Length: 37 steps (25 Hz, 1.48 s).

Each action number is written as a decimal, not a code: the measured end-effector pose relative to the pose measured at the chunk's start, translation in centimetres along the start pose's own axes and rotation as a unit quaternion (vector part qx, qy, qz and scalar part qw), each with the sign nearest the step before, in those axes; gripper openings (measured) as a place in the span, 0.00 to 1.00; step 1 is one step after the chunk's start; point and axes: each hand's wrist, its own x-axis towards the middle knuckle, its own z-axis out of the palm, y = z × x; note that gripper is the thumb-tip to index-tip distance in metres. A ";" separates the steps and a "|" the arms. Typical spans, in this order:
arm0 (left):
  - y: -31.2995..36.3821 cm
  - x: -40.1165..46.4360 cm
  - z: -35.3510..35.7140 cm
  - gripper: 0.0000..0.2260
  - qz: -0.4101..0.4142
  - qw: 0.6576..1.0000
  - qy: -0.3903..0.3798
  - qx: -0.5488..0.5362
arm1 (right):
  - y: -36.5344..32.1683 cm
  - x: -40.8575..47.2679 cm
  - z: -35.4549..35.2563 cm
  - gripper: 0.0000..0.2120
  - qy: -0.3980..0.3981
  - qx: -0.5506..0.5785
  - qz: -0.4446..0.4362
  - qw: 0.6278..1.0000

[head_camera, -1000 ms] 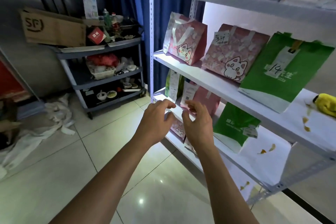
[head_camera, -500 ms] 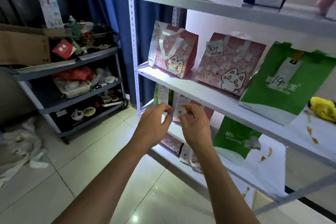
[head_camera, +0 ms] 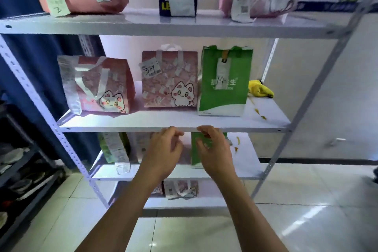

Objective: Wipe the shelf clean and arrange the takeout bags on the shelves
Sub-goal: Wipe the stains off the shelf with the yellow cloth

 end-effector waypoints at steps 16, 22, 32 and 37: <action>26.0 6.2 30.4 0.10 0.102 0.992 -0.071 -0.030 | 21.7 5.6 -31.7 0.10 0.084 -0.044 0.049 0.994; 30.1 12.4 38.7 0.12 0.132 0.988 -0.078 -0.014 | 28.3 11.7 -37.7 0.10 0.124 -0.056 0.068 0.988; 30.1 26.3 46.4 0.15 0.046 0.998 -0.019 0.024 | 35.7 28.9 -39.2 0.09 0.079 -0.059 0.047 0.994; 28.2 30.1 47.6 0.16 -0.019 0.996 0.016 0.084 | 36.8 36.2 -34.7 0.10 -0.004 -0.044 0.005 0.999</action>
